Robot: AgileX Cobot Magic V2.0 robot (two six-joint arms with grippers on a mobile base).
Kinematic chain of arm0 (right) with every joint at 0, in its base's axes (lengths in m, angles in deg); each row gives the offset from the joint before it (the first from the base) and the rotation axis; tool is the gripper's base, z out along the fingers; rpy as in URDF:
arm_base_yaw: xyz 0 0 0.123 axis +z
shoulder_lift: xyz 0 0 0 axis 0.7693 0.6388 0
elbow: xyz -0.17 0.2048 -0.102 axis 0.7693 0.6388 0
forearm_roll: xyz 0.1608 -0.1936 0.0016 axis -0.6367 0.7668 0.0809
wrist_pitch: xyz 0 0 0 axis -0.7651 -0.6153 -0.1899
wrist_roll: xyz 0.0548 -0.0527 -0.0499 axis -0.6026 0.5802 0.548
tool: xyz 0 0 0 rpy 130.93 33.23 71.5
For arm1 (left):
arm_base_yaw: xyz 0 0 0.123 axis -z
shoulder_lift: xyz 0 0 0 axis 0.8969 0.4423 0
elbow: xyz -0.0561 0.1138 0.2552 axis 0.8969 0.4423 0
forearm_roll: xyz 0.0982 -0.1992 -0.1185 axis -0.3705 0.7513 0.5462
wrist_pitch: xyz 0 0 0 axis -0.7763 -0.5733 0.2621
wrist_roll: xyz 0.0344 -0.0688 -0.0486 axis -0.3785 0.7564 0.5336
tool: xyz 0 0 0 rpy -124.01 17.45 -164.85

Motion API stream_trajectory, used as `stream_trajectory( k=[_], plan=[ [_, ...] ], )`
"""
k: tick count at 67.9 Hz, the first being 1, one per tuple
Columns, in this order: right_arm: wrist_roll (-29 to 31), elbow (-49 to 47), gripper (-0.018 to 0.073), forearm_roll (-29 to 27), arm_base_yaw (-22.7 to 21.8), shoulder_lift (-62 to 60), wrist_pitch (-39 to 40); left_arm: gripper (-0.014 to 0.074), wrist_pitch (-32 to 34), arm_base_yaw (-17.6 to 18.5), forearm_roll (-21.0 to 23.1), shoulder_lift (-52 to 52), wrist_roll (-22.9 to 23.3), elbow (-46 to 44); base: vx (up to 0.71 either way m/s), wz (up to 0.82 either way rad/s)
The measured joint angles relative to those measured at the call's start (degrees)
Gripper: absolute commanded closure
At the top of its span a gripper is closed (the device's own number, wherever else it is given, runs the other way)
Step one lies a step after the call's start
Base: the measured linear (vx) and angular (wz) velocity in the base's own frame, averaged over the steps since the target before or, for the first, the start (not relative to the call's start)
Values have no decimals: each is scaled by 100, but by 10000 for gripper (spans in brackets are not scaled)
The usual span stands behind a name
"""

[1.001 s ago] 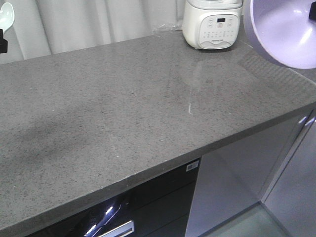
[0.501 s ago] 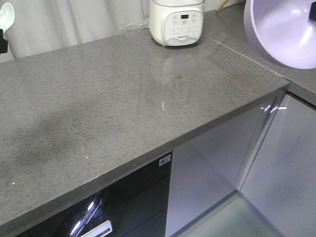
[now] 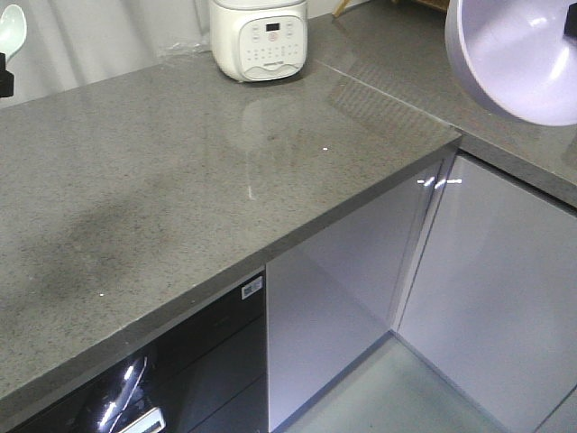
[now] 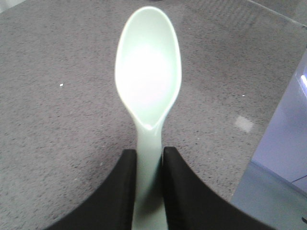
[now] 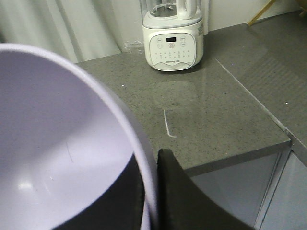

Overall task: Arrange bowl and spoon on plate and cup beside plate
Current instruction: 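Turn the base away from the counter holding spoon and bowl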

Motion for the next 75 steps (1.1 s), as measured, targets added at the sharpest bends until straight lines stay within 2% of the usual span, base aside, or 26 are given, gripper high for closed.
stream_trajectory(
  k=[75],
  plan=[
    [0,0,562,5,0,0,0,603,0,0,0,0,0,0,-2,-19]
  ],
)
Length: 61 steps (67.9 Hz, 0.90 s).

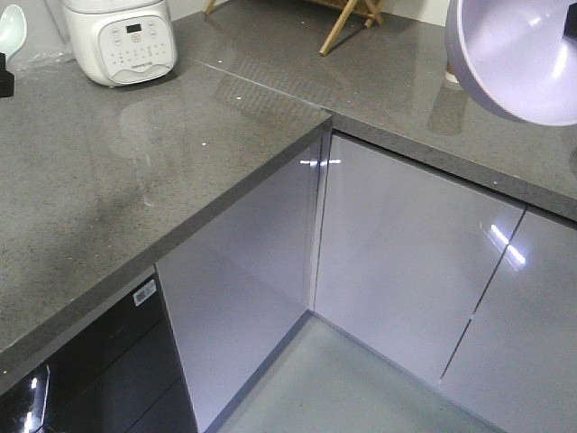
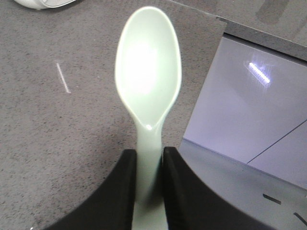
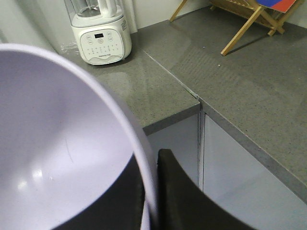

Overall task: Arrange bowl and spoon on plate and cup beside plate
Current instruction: 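Turn the base away from the counter holding spoon and bowl, then drive the base toward the counter with the pale blue plate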

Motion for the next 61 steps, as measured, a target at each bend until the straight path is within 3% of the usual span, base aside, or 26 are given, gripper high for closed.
stream_trajectory(
  k=[61],
  plan=[
    [0,0,562,0,0,0,0,603,0,0,0,0,0,0,-2,-21]
  ],
)
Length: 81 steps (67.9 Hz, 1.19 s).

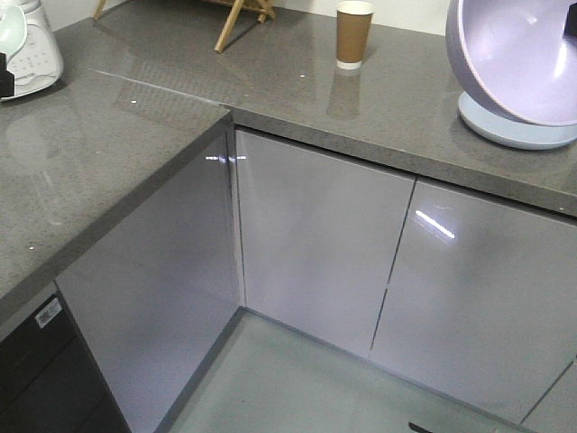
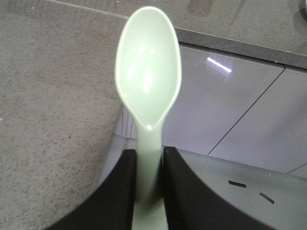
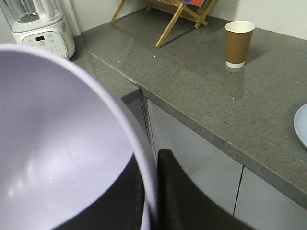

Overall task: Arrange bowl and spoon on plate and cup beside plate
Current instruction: 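Drive the base toward the counter with the pale blue plate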

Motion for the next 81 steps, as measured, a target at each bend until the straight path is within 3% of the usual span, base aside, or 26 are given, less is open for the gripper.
stream_trajectory(
  k=[81],
  plan=[
    [0,0,562,0,0,0,0,603,0,0,0,0,0,0,0,-16]
  ],
)
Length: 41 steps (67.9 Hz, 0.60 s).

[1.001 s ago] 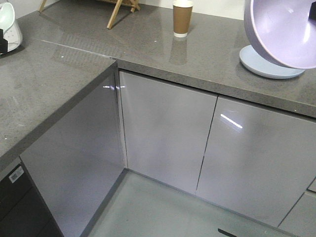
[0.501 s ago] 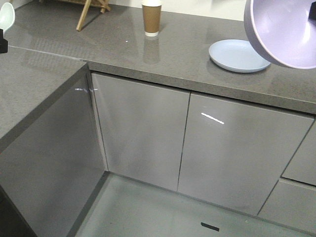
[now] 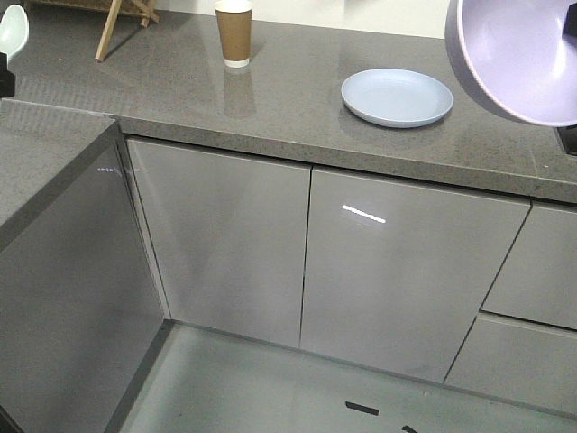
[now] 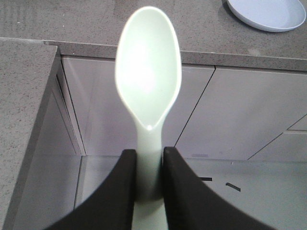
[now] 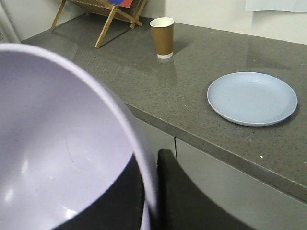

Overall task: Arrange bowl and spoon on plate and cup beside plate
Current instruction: 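Drive the base toward the counter with the pale blue plate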

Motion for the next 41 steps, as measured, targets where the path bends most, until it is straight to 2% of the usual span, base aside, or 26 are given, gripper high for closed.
stream_trajectory(
  k=[41],
  plan=[
    [0,0,562,0,0,0,0,603,0,0,0,0,0,0,1,-11]
  ],
)
